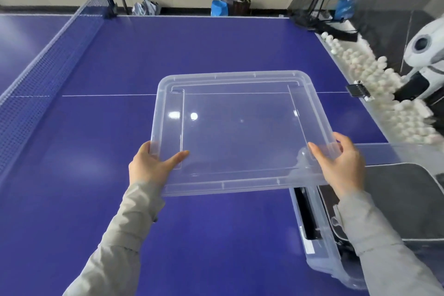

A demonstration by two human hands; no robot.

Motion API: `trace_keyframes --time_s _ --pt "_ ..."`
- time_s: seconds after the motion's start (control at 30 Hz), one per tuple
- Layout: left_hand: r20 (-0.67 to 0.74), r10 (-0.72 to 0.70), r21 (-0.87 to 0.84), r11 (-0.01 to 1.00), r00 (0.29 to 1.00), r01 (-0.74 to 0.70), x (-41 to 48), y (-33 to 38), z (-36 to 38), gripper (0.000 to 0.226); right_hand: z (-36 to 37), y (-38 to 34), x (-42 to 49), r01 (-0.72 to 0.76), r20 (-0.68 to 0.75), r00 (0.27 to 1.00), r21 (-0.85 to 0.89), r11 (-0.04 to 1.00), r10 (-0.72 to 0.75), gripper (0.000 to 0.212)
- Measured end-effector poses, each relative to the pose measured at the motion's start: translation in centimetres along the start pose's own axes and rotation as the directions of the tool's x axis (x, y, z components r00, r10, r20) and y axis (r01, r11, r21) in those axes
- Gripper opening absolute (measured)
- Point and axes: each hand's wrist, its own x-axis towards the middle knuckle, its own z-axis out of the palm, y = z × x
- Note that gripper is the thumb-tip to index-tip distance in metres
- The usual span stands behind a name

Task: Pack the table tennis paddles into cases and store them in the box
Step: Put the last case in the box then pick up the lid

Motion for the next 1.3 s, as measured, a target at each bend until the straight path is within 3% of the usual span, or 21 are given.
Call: trace_keyframes --time_s 0.33,0.5,0.63,1.03,1.2,1.3 --pt "-0.016 -0.011 0.01 1.0 1.0 0.012 -12.9 4.9 10.2 0.053 -11.8 10.9 3.6 -0.013 0.045 0.999 0.019 1.0 0.012 0.058" --pt "0.029 -0.008 -0.033 0.999 1.0 0.009 -20.0 7.7 17.8 0.057 -18.6 18.2 5.9 -0.019 0.022 1.0 -0.034 0.999 0.02 0.059" --pt "0.063 0.018 0.031 0.999 0.998 -0.02 -23.9 8.6 21.0 0.058 -21.9 22.6 5.9 -0.045 0.051 0.998 -0.038 0.998 0.047 0.061" --pt "0.102 -0.032 0.11 0.994 0.994 0.021 -28.8 5.4 23.3 0.051 -23.2 28.4 2.3 -0.072 0.155 0.984 -0.098 0.993 0.087 0.064" --pt "0.114 -0.058 0.099 0.994 0.992 0.047 -28.9 5.6 24.3 0.059 -23.0 29.7 3.2 -0.013 0.141 0.99 -0.103 0.995 0.028 0.056" --pt "0.114 -0.07 0.075 0.995 0.991 0.061 -29.4 5.4 25.0 0.064 -22.8 30.7 3.2 -0.06 0.175 0.981 -0.102 0.993 0.077 0.058"
